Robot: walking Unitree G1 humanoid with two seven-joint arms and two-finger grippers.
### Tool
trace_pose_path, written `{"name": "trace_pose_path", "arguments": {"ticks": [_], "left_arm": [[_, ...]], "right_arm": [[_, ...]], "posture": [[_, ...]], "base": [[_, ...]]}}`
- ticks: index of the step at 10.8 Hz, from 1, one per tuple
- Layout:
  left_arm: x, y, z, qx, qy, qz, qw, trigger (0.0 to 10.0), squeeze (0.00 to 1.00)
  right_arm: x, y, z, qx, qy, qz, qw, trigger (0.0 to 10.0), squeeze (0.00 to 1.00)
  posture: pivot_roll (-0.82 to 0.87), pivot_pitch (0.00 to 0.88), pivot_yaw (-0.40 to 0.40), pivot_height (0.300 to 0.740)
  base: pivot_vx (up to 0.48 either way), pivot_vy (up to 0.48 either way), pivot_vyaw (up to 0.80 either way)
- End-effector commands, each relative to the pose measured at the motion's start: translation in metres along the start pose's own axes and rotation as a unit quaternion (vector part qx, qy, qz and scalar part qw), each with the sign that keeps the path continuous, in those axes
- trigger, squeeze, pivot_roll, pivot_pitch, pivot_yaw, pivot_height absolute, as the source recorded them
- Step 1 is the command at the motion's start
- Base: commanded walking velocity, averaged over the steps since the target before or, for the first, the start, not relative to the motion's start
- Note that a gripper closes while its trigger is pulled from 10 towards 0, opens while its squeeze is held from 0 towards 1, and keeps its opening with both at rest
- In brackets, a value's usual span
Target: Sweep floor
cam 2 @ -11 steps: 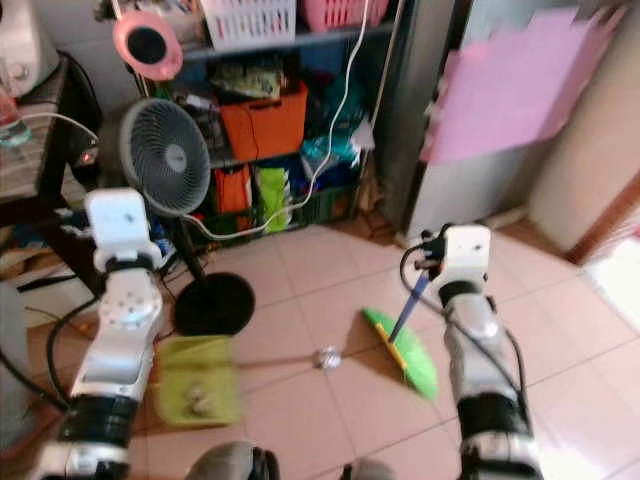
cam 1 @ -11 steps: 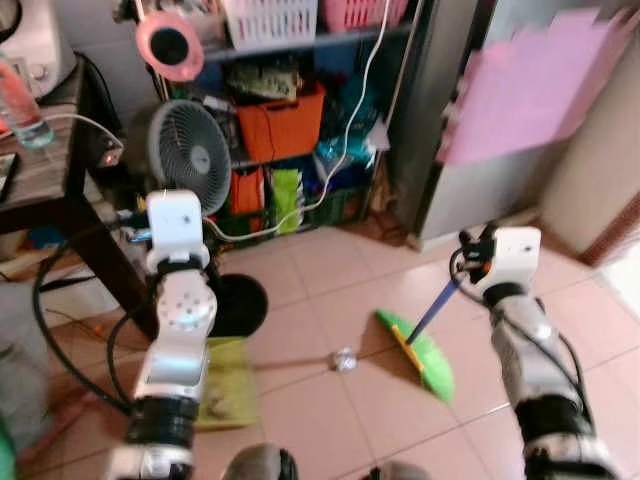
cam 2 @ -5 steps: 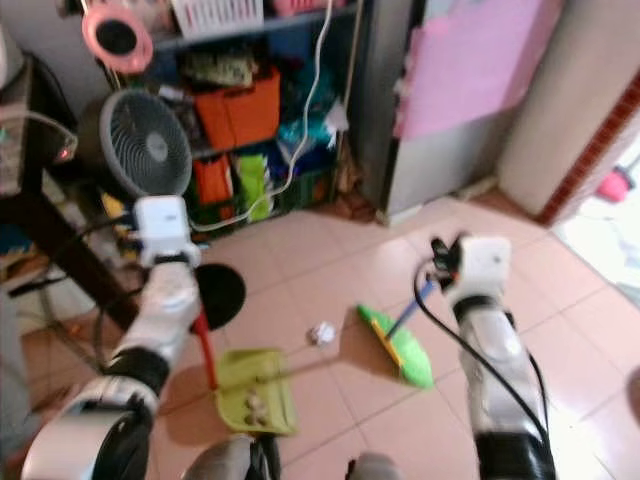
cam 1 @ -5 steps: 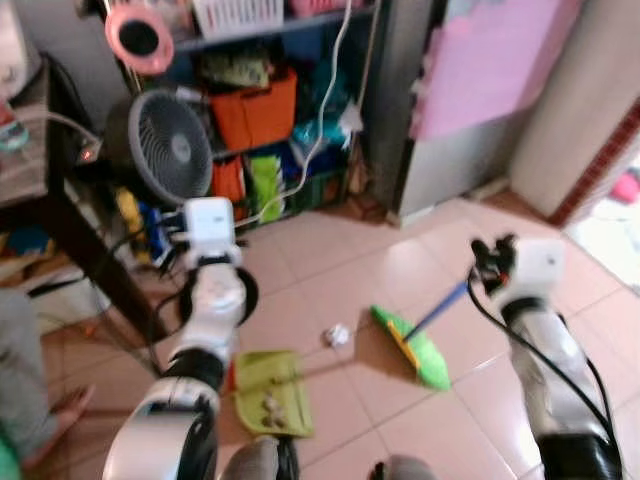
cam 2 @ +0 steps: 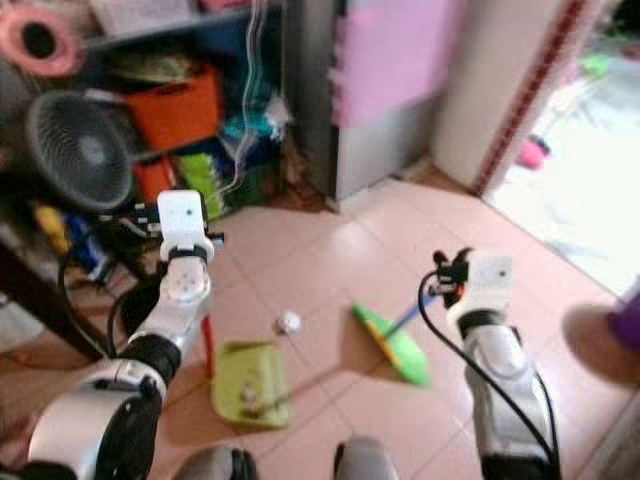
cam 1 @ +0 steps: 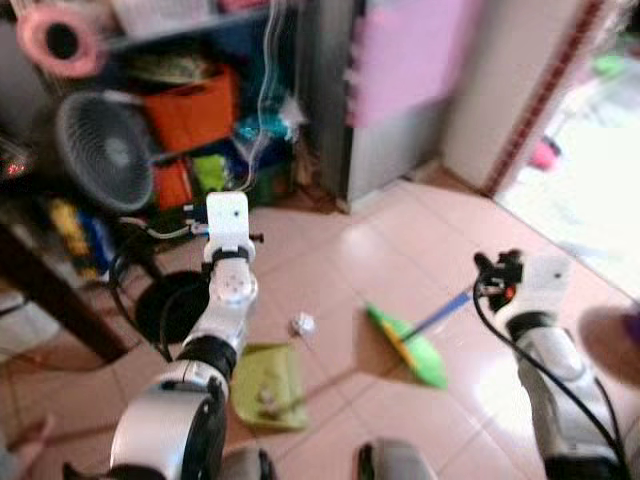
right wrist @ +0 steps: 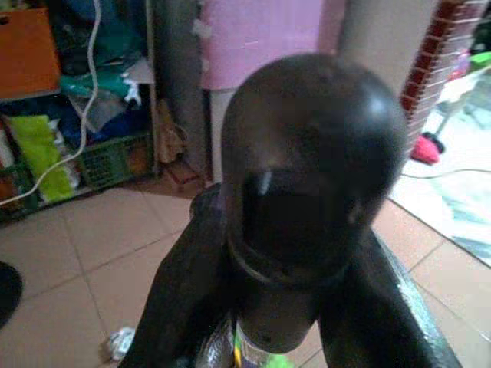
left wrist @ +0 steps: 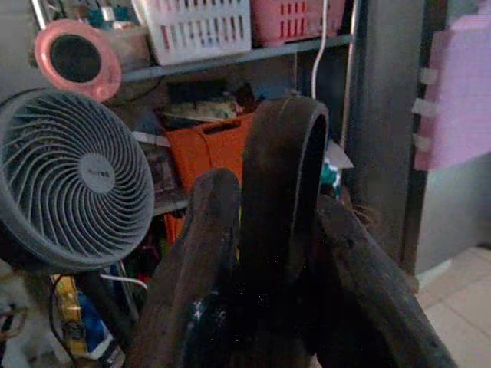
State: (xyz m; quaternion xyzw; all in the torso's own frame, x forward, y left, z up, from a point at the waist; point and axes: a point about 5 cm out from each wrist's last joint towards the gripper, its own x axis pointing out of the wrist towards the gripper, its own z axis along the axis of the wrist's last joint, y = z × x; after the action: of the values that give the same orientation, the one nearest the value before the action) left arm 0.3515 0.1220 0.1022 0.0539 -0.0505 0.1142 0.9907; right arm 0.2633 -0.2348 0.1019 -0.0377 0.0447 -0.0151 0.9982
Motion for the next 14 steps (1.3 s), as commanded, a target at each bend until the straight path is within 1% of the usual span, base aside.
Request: {"name": "trace_pose_path", "arguments": {"ticks": [1,4,6,9,11,14], "left_arm": [[0.005,0.001,0.007,-0.006,-0.017,0.006,1.000,10.0,0.00],[0.004,0.005,0.006,-0.005,-0.021,0.009,1.000,10.0,0.00],[0.004,0.005,0.005,-0.005,-0.020,0.010,1.000,10.0,0.00],[0.003,0.007,0.004,-0.005,-0.021,0.015,1.000,10.0,0.00],[0.001,0.007,0.002,-0.007,-0.020,0.017,1.000,10.0,0.00],[0.000,0.014,-0.001,-0.004,-0.019,0.023,1.000,10.0,0.00]], "right_arm": [[0.001,0.000,0.002,-0.002,0.004,0.000,1.000,10.0,0.00],[0.006,0.005,0.006,-0.002,-0.003,0.018,1.000,10.0,0.00],[0.008,0.009,0.008,0.000,-0.009,0.021,1.000,10.0,0.00],[0.010,0.009,0.009,0.001,-0.012,0.024,1.000,10.0,0.00],[0.012,0.008,0.009,0.004,-0.012,0.020,1.000,10.0,0.00],[0.013,0.010,0.009,0.006,-0.013,0.023,1.000,10.0,0.00]], "posture": [[-0.24,0.043,0.029,0.740],[-0.22,0.036,0.033,0.740],[-0.22,0.033,0.032,0.740],[-0.22,0.034,0.029,0.740],[-0.21,0.033,0.028,0.740],[-0.21,0.034,0.025,0.740]], "base": [[0.319,0.000,0.00],[0.316,0.000,0.00],[0.281,0.000,0.52],[0.318,0.000,0.68],[0.268,0.000,0.00],[0.270,0.000,0.00]]}}
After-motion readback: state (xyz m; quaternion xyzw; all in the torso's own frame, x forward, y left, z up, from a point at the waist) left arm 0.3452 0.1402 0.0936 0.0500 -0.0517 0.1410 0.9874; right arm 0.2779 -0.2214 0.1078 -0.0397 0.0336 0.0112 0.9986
